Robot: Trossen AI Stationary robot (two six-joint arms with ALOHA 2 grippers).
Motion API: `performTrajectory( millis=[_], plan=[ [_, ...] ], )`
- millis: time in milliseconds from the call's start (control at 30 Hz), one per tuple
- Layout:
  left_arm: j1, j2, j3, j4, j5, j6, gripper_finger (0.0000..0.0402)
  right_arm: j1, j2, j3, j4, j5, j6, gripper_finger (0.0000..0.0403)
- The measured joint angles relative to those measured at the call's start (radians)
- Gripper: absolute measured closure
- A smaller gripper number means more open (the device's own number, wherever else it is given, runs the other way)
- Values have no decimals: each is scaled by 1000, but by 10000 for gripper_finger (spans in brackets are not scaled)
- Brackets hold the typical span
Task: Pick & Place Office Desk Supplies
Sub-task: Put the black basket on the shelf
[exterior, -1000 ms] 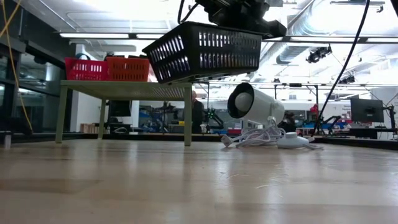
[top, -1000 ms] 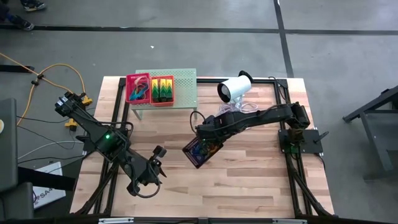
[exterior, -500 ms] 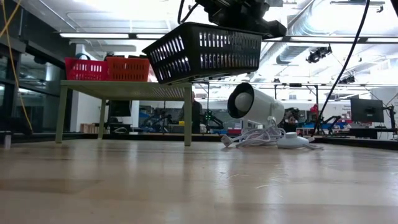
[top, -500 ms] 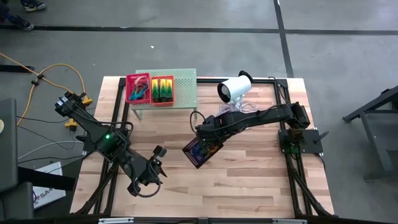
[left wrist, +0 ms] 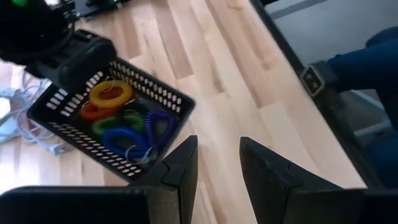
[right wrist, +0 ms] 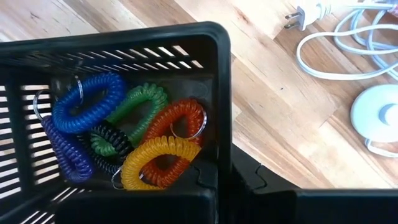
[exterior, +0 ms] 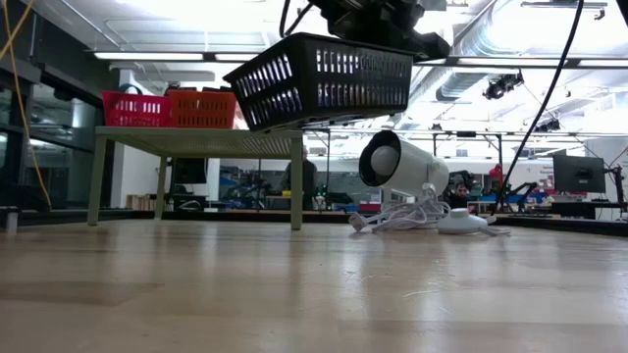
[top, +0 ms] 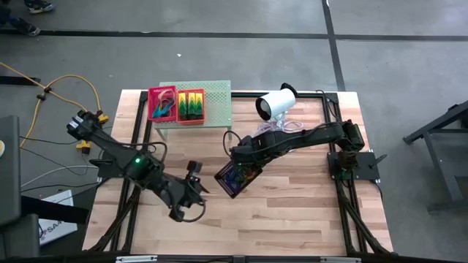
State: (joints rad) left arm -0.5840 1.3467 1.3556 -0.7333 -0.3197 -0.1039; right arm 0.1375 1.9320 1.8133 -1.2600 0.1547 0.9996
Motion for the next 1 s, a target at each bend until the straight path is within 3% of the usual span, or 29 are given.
performTrajectory(
  millis=[333, 1000],
  plan=[
    [78, 70, 0, -8, 4, 5, 289, 0, 0, 0, 17, -1, -21, 400],
    [105, 183, 0, -16, 28, 292, 289, 0, 0, 0, 20, -35, -37, 400]
  ],
)
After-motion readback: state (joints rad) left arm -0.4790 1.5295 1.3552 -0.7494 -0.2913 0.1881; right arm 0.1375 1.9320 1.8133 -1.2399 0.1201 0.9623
